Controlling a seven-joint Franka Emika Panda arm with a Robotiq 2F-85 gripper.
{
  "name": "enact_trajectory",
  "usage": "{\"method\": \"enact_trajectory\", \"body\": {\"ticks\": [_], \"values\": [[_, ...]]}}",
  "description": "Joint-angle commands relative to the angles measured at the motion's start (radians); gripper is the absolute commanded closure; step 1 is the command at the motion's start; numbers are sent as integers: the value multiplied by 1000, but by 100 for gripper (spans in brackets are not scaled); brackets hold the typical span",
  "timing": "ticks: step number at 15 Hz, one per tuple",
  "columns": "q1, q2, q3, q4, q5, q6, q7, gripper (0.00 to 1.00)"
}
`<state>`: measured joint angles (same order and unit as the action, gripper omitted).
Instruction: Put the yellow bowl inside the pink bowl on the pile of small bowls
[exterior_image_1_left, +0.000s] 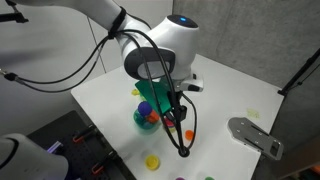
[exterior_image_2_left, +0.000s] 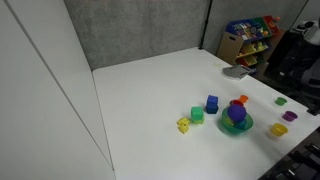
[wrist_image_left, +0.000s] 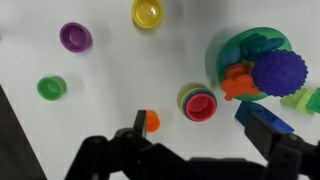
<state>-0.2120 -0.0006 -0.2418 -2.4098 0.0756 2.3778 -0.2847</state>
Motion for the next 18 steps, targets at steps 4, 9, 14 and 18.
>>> {"method": "enact_trajectory", "body": {"ticks": [4,9,14,18], "values": [[-8,11,5,14,0,-3,-5,0],[-31,40,-13,-53,-17,115,-91,0],[-70,145,-18,-95,-20,257,-163,0],[-109,258,0,-102,-14,354,-195,0]]}}
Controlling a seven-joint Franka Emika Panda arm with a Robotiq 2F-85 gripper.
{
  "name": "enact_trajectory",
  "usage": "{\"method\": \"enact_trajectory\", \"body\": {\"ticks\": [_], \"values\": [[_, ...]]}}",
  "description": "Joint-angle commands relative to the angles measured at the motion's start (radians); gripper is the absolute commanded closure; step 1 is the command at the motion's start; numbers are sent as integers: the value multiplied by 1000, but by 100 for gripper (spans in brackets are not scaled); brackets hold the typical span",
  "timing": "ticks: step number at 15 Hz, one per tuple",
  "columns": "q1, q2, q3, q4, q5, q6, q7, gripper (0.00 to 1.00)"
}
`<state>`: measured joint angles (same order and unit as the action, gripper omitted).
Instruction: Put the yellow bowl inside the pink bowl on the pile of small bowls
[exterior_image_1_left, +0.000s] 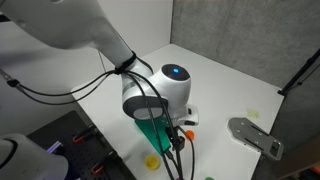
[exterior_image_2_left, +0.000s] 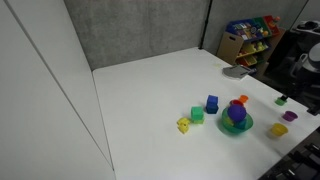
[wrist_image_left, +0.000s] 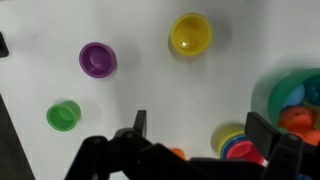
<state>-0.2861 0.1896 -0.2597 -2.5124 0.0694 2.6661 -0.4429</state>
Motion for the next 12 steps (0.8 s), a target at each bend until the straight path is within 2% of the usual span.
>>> {"method": "enact_trajectory", "body": {"ticks": [1,12], "values": [[-46,97,24,2,-10,89,-38,0],[-141,341,76,18,-122,296,-11,0]]}}
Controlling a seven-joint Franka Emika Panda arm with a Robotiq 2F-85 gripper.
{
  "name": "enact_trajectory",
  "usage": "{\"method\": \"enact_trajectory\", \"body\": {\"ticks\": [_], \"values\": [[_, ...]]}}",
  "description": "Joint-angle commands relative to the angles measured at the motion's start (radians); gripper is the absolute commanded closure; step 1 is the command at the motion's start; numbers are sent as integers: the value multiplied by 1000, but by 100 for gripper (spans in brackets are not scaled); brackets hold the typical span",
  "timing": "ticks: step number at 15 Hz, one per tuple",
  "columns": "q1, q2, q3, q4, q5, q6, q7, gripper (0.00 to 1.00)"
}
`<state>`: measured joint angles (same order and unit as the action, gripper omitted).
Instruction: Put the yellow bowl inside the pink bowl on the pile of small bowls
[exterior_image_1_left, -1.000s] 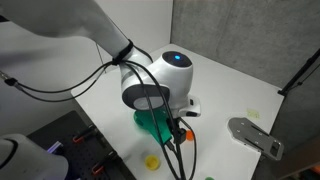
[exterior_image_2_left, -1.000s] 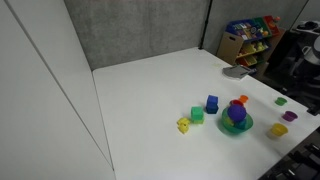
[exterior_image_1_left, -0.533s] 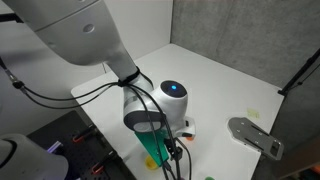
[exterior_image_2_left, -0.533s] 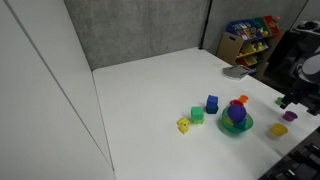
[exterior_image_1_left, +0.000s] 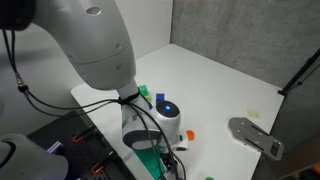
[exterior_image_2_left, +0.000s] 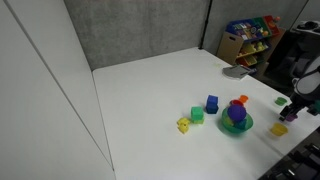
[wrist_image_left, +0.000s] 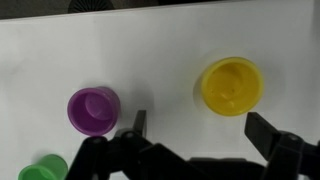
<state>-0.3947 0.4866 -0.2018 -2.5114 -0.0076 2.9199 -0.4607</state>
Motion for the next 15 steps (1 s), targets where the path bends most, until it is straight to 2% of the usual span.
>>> {"method": "enact_trajectory", "body": {"ticks": [1,9,10,11,15], "values": [[-31,60,14,18,-58,53,12,0],[-31,164,5,41,-122,128,31,0],[-29,172,5,45,-124,138,34,25],[-29,178,6,48,-127,148,35,26],[-23,185,3,55,-138,171,42,60]]}}
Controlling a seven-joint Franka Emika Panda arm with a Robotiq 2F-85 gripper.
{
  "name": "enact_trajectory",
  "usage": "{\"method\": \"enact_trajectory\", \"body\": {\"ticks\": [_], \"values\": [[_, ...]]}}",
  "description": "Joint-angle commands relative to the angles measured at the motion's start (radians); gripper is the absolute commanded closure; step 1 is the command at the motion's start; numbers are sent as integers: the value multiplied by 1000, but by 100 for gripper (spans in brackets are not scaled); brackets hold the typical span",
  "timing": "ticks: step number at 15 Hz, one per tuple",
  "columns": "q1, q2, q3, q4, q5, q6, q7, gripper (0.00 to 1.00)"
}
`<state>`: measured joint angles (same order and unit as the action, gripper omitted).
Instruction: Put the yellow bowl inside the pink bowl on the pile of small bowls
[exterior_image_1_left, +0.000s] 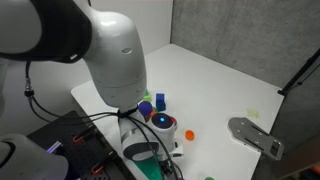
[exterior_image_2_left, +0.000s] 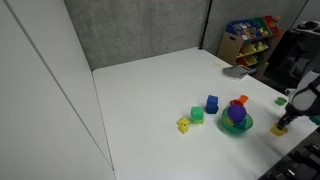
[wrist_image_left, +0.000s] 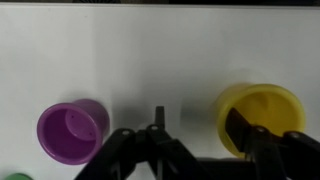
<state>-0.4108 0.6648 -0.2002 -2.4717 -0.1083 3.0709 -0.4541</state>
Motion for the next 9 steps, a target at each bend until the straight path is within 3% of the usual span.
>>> {"method": "enact_trajectory", "body": {"ticks": [1,5,9], "values": [[-8,2,5,15,-39,19,37,67],[-1,-40,19,1,-35,6,42,98],[30,-116,30,-13,-24,-21,70,95]]}}
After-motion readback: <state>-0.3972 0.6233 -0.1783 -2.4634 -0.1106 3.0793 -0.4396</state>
